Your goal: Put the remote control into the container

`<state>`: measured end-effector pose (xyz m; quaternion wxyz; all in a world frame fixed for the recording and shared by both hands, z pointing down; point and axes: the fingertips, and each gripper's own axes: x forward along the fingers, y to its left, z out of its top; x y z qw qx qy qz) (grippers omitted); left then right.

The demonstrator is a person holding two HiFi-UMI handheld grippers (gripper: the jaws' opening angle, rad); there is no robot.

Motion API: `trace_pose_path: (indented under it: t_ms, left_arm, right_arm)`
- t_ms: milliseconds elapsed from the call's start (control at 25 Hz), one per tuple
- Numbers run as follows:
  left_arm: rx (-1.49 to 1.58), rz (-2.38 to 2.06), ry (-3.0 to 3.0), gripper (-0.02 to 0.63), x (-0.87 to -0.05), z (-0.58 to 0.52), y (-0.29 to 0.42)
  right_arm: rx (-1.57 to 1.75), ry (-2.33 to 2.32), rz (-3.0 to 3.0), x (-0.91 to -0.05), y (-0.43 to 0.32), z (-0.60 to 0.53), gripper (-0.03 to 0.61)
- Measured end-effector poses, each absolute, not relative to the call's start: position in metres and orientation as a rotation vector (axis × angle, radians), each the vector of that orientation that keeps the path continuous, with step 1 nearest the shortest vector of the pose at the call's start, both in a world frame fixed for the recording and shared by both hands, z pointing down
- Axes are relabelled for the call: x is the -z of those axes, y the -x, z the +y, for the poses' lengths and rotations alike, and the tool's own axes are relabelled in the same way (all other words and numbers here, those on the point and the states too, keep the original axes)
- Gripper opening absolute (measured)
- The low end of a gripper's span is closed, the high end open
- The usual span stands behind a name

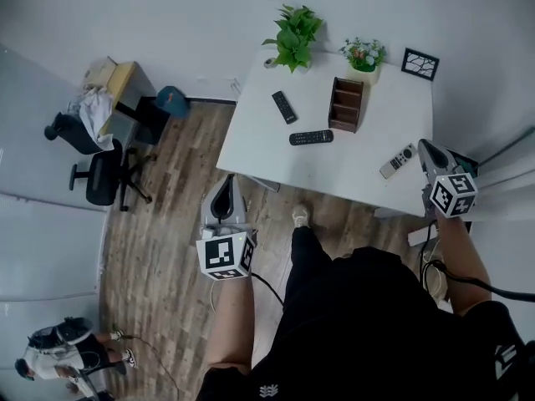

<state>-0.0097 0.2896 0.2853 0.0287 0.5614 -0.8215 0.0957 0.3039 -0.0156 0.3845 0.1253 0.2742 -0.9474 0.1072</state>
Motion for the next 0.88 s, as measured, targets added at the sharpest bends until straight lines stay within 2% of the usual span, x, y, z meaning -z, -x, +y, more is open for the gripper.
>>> trace_pose_path:
  t_ms: [200,480,880]
  left_arm:
    - [-0.385,-2.494,-1.906,0.002,-0.278,0.229,0.069]
    - [-0.35,-2.287,-2.099,0.002,-0.298,0.152,0.126]
    - [-0.333,-1.953,-2.372,0.002,-0.317,0.05,0.146]
  right_arm:
    - [-0.298,-0.951,-2.69,-0.383,-0.285,-0.04,0.002]
    - [-0.329,-1.197,-2.6,-0.381,-0.246,-0.067,0.002]
    - [-0.348,-1.548,-2.386,-0.373,-0.255,-0.075,0.002]
